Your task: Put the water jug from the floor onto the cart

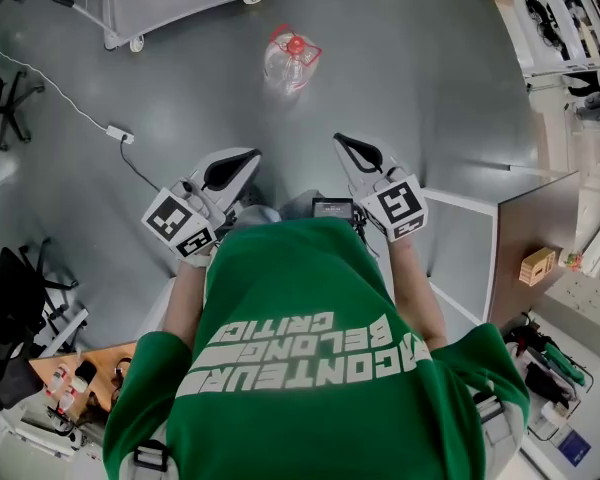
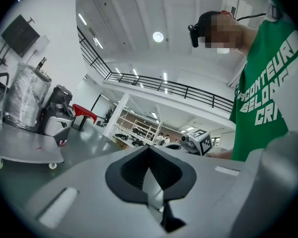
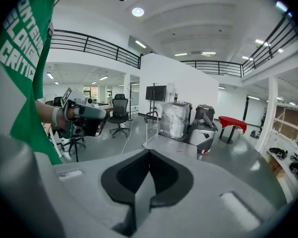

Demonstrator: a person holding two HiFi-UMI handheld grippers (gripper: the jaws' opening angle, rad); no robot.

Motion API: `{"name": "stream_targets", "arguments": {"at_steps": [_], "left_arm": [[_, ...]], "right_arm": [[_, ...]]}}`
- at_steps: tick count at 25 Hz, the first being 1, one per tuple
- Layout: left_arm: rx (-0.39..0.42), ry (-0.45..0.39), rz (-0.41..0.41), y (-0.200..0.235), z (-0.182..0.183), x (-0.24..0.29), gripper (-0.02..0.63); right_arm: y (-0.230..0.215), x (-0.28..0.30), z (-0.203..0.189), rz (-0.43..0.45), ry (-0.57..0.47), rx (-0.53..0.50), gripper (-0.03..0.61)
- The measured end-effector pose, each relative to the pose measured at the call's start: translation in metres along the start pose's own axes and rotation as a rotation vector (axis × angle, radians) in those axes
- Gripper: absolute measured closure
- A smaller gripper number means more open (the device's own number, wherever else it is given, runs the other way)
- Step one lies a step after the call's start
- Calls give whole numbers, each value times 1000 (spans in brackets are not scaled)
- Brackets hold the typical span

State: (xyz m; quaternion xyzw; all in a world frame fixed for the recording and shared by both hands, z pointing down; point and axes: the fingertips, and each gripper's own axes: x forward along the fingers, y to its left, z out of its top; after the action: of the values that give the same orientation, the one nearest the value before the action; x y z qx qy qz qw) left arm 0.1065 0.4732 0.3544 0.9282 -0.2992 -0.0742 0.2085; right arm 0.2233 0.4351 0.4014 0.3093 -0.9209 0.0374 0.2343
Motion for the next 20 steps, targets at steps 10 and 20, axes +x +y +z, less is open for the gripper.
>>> {"name": "stream_targets", "arguments": {"at_steps": [10, 20], "left_arm": [[3, -16, 105, 37, 9, 28, 601], [109, -20, 285, 104, 54, 89, 601]], "right_arm": [[-55, 29, -6, 50, -5, 4, 586], [-152, 78, 8, 131, -75, 19, 586]]}}
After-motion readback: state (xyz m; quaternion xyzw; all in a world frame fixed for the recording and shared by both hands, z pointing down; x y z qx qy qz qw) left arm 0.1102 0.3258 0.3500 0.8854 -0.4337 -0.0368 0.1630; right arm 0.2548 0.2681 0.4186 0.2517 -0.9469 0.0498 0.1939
